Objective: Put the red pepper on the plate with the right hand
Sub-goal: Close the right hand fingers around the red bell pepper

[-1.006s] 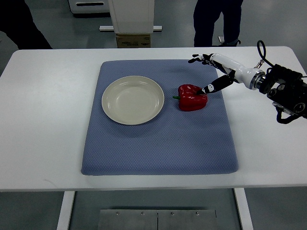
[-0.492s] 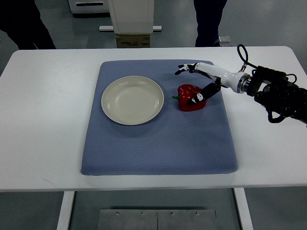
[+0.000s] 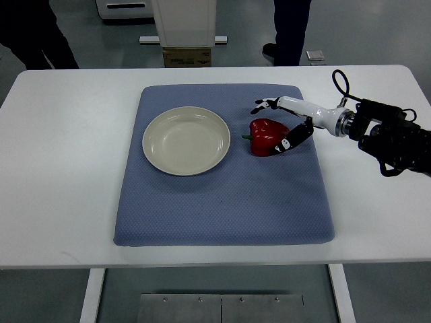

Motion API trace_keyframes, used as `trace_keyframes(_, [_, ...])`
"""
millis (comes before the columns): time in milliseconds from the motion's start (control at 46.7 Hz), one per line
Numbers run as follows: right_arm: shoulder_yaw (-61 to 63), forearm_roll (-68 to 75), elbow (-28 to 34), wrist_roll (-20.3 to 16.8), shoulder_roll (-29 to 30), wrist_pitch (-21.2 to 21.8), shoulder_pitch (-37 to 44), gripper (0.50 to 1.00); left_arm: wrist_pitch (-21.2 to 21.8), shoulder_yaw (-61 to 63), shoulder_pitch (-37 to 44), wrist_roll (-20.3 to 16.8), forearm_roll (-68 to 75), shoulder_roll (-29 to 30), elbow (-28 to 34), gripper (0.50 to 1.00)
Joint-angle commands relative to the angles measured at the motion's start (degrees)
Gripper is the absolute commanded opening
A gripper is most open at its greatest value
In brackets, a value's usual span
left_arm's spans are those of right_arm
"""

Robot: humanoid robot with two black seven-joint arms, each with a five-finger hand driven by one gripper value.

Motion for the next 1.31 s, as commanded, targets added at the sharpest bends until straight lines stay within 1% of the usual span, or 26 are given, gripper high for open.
trace_keyframes(0, [0.01,0.0,0.01,0.01,0.1,0.0,-0.09,1.0,0.01,0.02,0.02,-0.04,0.0,0.0,0.0,1.0])
trace_keyframes(342, [0.01,0.0,-0.08,0.01,0.89,-0.18,-0.09,1.0,0.01,0.02,0.02,0.05,0.0,0.0,0.0,1.0])
trace_keyframes(621, [-0.08,0.0,-3.16,0.01,2.99,-0.71,-1.15,1.0,0.01,0.02,0.02,0.05,0.0,0.0,0.0,1.0])
trace_keyframes(984, [-1.04,0.0,-3.86,0.01,3.35,-0.71,-1.94,0.996,0.01,0.02,-0.07,-0.03,0.0,0.0,0.0,1.0])
trace_keyframes(1113, [-1.31,0.0,-3.86,0.01,3.43,-0.79,-2.03,0.929,0.01,0.02,-0.07,0.05,0.0,0.0,0.0,1.0])
trace_keyframes(1220, [-1.4,0.0,-3.86,0.01,3.35,-0.79,-2.03,0.816,0.01,0.02,-0.07,0.05,0.0,0.0,0.0,1.0])
trace_keyframes(1284, [-1.31,0.0,-3.86,0.01,3.35,-0.79,-2.03,0.715,0.01,0.02,0.02,0.05,0.0,0.0,0.0,1.0])
